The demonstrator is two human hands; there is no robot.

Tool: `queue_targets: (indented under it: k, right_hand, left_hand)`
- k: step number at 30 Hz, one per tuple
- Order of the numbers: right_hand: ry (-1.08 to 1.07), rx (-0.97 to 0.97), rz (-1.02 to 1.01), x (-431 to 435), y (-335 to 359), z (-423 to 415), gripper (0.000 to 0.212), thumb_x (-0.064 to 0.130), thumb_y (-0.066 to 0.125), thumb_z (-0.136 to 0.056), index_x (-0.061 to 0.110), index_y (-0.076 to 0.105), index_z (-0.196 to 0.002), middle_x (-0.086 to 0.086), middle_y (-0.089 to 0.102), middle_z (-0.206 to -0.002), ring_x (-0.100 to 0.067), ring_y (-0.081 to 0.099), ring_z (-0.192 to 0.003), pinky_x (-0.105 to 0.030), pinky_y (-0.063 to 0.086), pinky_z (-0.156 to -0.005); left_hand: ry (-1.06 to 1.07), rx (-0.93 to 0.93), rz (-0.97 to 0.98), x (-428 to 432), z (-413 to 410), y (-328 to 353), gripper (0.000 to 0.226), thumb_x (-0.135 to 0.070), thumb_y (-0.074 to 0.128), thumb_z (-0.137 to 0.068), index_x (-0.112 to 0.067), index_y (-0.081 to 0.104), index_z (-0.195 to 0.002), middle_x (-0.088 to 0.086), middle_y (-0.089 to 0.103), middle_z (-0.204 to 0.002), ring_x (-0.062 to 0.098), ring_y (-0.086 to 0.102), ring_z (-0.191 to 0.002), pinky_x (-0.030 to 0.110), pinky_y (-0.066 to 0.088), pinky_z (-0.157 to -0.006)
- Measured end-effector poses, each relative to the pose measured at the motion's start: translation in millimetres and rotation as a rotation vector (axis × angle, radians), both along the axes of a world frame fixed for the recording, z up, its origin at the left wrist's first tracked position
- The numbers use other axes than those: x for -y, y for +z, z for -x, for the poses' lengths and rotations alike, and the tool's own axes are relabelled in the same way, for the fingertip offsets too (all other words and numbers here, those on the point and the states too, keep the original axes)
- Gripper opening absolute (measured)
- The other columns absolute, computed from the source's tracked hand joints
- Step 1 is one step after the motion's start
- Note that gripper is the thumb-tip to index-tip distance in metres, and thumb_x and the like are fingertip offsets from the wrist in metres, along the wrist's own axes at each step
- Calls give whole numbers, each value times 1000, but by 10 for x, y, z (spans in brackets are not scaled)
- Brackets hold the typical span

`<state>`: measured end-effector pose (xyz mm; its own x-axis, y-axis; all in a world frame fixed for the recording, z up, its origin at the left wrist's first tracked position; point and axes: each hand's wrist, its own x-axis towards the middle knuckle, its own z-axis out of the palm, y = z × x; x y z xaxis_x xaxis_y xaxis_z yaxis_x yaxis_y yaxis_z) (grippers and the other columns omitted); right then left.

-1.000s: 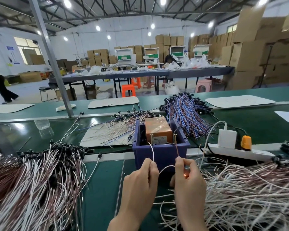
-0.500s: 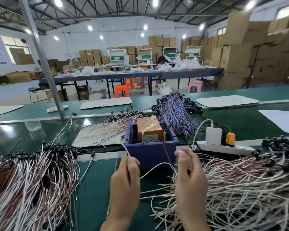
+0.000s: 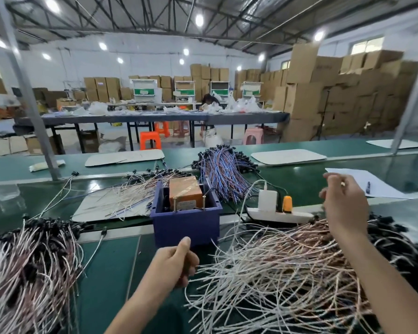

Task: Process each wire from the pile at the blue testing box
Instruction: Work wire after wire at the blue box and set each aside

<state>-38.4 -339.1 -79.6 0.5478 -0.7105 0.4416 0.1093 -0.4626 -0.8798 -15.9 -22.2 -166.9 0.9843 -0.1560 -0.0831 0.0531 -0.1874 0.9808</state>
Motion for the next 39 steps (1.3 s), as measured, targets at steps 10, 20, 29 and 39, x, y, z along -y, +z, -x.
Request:
queue_targets:
  k: [10,20,29,39]
  right_hand:
    - [330,-7,499,-1168,-368,7,30,30,41,-102,25,60,-125,12,60,-110,-8,55,-105,-38,50,-96]
    - [430,-251,616,-1898,-1382,-55,25,21,55,-100,28,66,-121,10,70,-110,-11,65,-84,-29,55,-75]
    - [424,-247,589,-1872,-1408,-100,20,11,62,-95,19,70,-111,9,66,-92,2,50,-55,-13,30,-48]
    - [517,-126,452,-1884,-1397,-43,21,28,52,-99,37,62,-116,16,69,-102,4,59,-69,-16,47,-61]
  left_hand:
    - [71,285,-598,-933,-106,251,45,-39,45,-105,-18,69,-73,1,70,-64,5,54,-48,26,47,-55]
    - [226,294,-1390,-1758,-163,-153,40,-43,34,-106,-26,51,-138,4,56,-125,22,56,-116,38,48,-98]
    - [407,138,-1471,-1558,-458,-240,26,-22,47,-102,-17,58,-126,8,48,-136,26,47,-126,38,37,-103]
    - [468,673,-677,-987,14,158,11,-27,41,-105,-24,46,-95,-6,60,-77,13,56,-67,22,38,-59]
